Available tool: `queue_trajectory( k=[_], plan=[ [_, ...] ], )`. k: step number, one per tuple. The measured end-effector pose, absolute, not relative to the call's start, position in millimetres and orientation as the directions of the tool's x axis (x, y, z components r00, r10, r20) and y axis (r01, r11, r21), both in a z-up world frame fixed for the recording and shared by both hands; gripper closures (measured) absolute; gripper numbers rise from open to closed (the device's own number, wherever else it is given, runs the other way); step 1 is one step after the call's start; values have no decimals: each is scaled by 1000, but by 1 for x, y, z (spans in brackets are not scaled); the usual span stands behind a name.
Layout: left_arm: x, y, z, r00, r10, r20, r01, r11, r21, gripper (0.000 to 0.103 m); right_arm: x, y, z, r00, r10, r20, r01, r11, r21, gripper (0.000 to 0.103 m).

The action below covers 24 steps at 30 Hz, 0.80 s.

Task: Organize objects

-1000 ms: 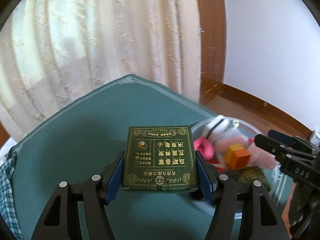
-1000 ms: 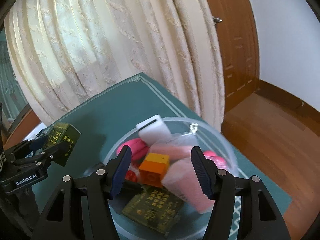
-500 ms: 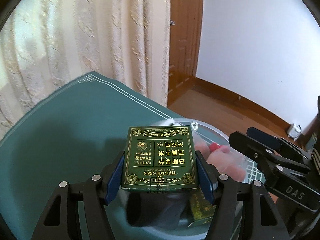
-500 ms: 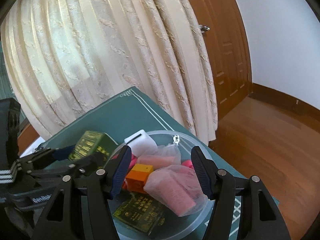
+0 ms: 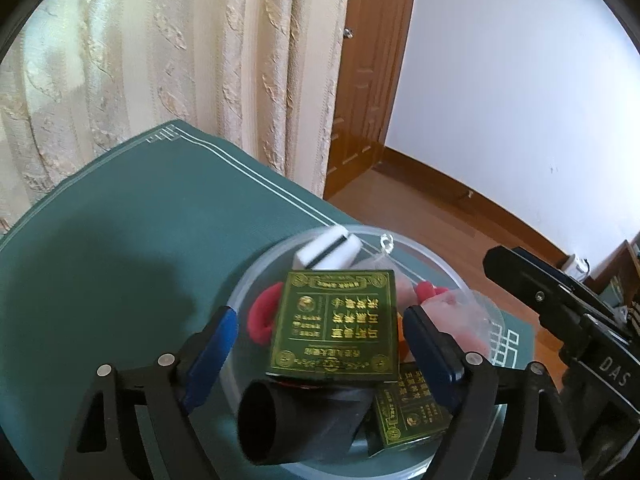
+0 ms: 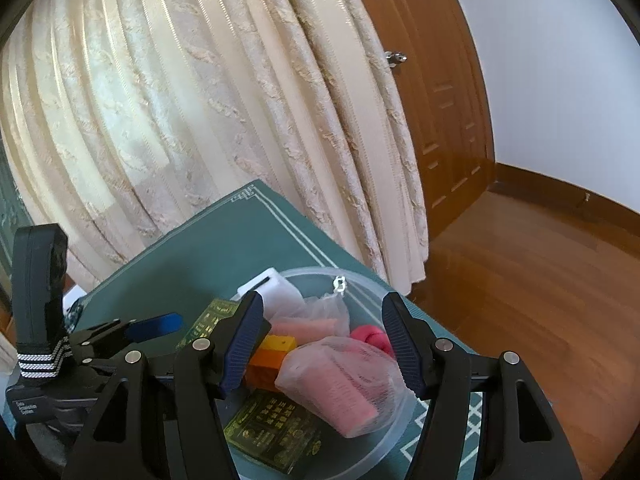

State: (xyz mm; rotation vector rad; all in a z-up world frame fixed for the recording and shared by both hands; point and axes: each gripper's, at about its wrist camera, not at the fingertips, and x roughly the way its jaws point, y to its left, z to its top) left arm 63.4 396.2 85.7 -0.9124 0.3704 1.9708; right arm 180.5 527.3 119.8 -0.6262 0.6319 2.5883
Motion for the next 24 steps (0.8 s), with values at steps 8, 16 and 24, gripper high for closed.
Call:
queue_trajectory(
  k=[8, 16, 24],
  plan=[
    [55, 368, 109, -406, 616, -675, -793, -605, -75, 9, 182, 524, 120, -817, 276, -506, -479, -813, 331, 40],
    [64, 342, 117, -512, 564, -647, -736, -677, -8, 0, 187, 502, 111, -790, 240, -564, -458, -842, 283, 34],
    [86, 324, 105, -545, 510, -665, -713, -700, 48, 0, 207, 470, 86, -720, 200, -664, -428, -882, 198, 24]
  ],
)
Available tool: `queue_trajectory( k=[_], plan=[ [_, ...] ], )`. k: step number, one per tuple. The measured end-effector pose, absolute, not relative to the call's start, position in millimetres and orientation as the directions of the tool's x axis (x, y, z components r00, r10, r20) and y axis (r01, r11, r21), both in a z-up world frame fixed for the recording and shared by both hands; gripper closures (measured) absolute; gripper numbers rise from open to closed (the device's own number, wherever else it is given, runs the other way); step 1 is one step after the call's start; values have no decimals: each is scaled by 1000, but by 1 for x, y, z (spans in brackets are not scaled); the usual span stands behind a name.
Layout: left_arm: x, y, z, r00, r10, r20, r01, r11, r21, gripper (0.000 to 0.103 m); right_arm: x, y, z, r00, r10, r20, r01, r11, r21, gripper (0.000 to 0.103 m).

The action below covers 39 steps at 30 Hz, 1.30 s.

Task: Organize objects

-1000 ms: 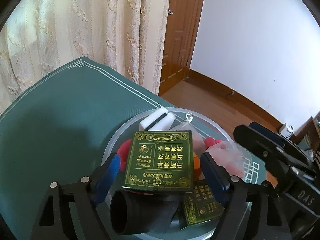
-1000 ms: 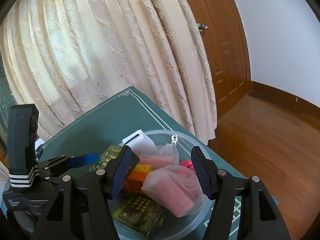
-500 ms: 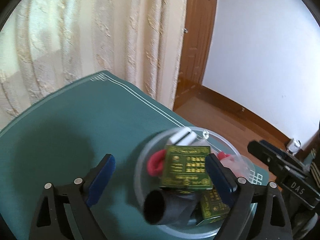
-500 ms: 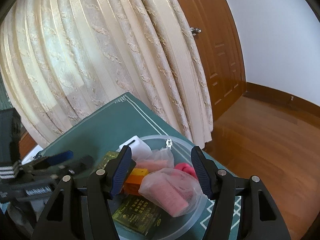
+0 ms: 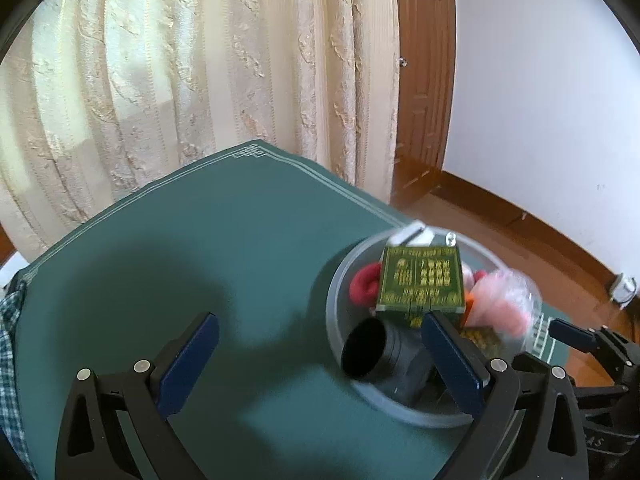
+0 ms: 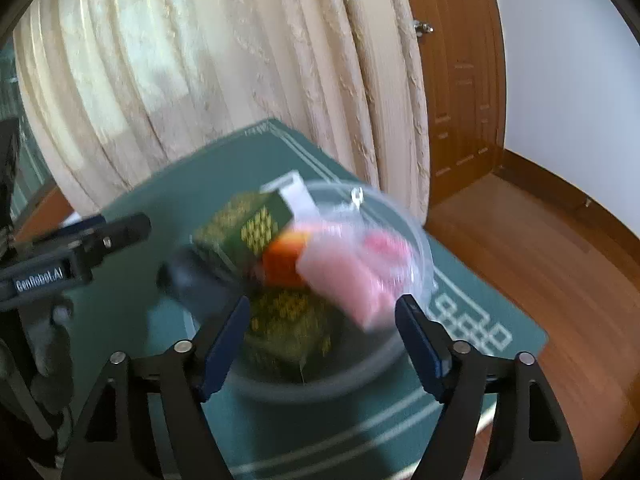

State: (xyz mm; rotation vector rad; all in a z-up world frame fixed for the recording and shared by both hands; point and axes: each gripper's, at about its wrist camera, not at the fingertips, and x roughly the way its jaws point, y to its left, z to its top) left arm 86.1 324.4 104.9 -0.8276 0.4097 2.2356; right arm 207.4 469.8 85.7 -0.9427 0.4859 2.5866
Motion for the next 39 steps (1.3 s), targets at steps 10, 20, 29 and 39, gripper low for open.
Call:
queue_trajectory(
  k=[10, 20, 29, 39],
  plan=[
    [103, 309, 90, -505, 497, -706, -708, -706, 8, 0, 227, 440, 72, -663, 219, -716, -418, -901, 112, 23],
    [122, 298, 92, -531, 501, -683, -706, -708, 29, 0, 238, 418, 70, -646, 236, -726, -410, -909, 69, 23],
    [140, 292, 95, -528, 530, -663, -731, -682, 37, 0, 239, 408, 73, -638, 256, -726, -412, -910, 41, 18],
    [142, 294, 88, -466, 537, -703, -753, -658, -3, 0, 239, 410, 71, -631, 268, -728, -434, -900, 45, 18]
  ],
)
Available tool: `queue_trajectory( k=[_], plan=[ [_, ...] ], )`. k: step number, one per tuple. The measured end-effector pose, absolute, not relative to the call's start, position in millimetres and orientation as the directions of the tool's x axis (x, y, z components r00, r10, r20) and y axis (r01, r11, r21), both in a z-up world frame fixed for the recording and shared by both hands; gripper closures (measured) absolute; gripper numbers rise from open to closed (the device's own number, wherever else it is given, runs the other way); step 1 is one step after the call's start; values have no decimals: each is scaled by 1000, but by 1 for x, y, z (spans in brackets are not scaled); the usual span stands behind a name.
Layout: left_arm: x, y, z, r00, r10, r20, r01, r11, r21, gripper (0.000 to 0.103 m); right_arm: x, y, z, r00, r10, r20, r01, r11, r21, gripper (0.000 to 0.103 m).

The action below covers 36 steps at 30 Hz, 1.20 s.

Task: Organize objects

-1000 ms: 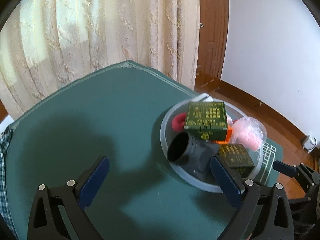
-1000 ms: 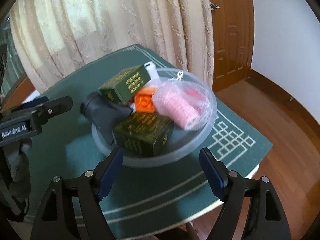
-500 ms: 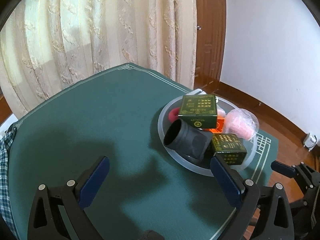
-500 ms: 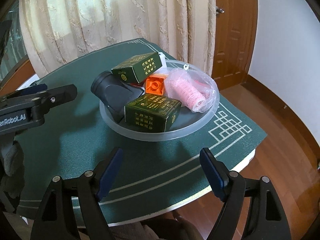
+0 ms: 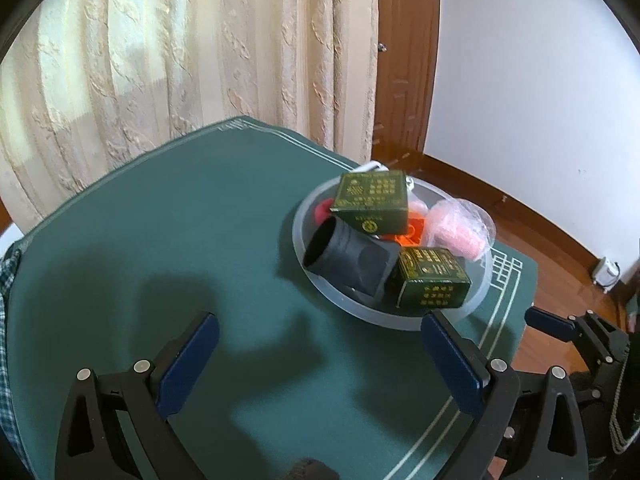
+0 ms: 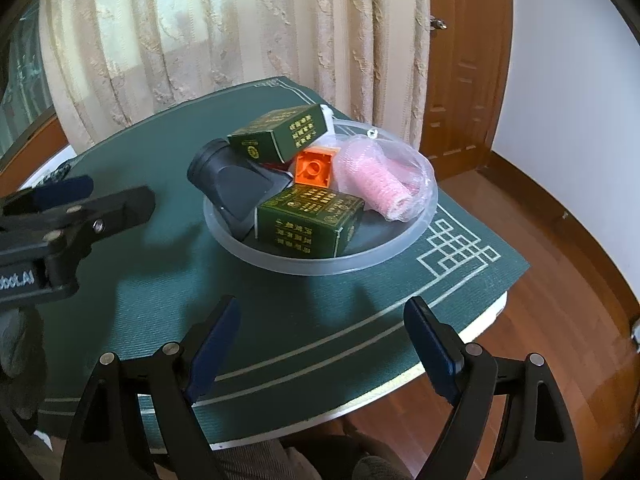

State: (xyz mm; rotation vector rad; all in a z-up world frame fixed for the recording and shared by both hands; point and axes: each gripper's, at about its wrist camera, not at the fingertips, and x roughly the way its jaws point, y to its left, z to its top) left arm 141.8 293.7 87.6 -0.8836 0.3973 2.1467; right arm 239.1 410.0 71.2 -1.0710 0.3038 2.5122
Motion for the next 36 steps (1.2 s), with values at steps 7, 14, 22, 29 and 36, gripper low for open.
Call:
queue_trajectory(
  k=[7, 14, 22, 29, 36],
  plan=[
    [147, 300, 84, -456, 536, -710, -766, -643, 7, 0, 240, 412, 67, -624, 262, -736, -436, -899, 50, 18],
    [145, 305, 77, -442, 521, -730, -767, -642, 6, 0, 239, 417, 62, -609, 271, -746, -455, -889, 48, 18],
    [145, 309, 66, -407, 506, -761, -777, -630, -3, 0, 237, 423, 58, -593, 289, -752, -476, -879, 37, 18],
    [141, 313, 60, -400, 476, -783, -769, -639, 4, 0, 235, 430, 54, -579, 293, -761, -494, -869, 41, 18],
    [142, 317, 56, -400, 458, -794, -772, -635, 22, 0, 235, 434, 51, -572, 288, -768, -497, -867, 46, 18]
  ],
)
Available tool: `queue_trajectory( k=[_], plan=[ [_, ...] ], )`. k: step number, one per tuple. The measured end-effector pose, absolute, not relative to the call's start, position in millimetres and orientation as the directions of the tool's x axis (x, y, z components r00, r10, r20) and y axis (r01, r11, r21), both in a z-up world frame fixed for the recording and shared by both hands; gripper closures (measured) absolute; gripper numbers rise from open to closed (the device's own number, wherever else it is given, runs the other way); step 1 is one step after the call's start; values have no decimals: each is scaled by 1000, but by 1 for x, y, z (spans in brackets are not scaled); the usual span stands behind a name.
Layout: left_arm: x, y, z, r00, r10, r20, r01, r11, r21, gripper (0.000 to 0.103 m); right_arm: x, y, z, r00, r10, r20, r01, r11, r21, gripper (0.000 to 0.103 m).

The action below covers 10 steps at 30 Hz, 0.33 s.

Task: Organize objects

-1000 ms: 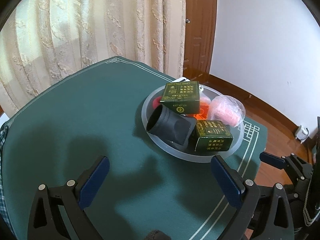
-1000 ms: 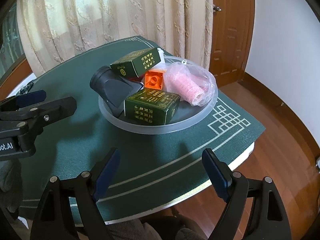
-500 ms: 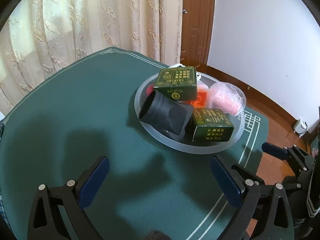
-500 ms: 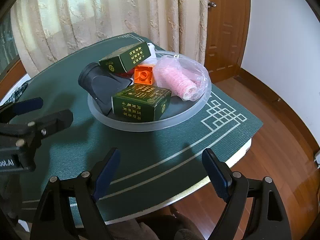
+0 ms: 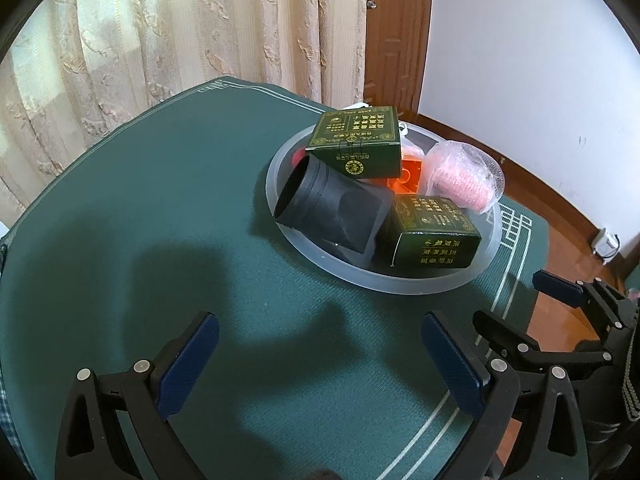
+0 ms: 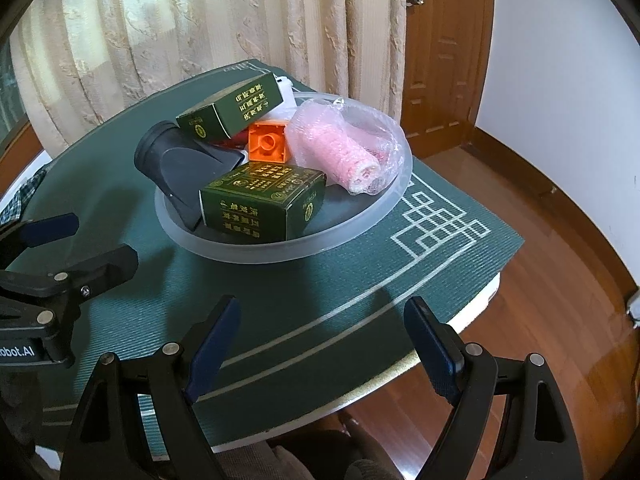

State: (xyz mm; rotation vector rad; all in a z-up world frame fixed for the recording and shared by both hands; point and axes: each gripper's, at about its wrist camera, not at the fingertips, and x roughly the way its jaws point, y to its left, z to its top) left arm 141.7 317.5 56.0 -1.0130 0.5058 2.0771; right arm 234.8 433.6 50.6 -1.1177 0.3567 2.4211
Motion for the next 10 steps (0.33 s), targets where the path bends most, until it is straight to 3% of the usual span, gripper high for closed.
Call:
queue_trajectory(
  k=[10],
  plan=[
    [139, 316, 57, -406, 459, -790, -769, -638, 25, 0, 233, 435, 50, -571, 283, -771, -495, -867, 49, 18]
  ],
)
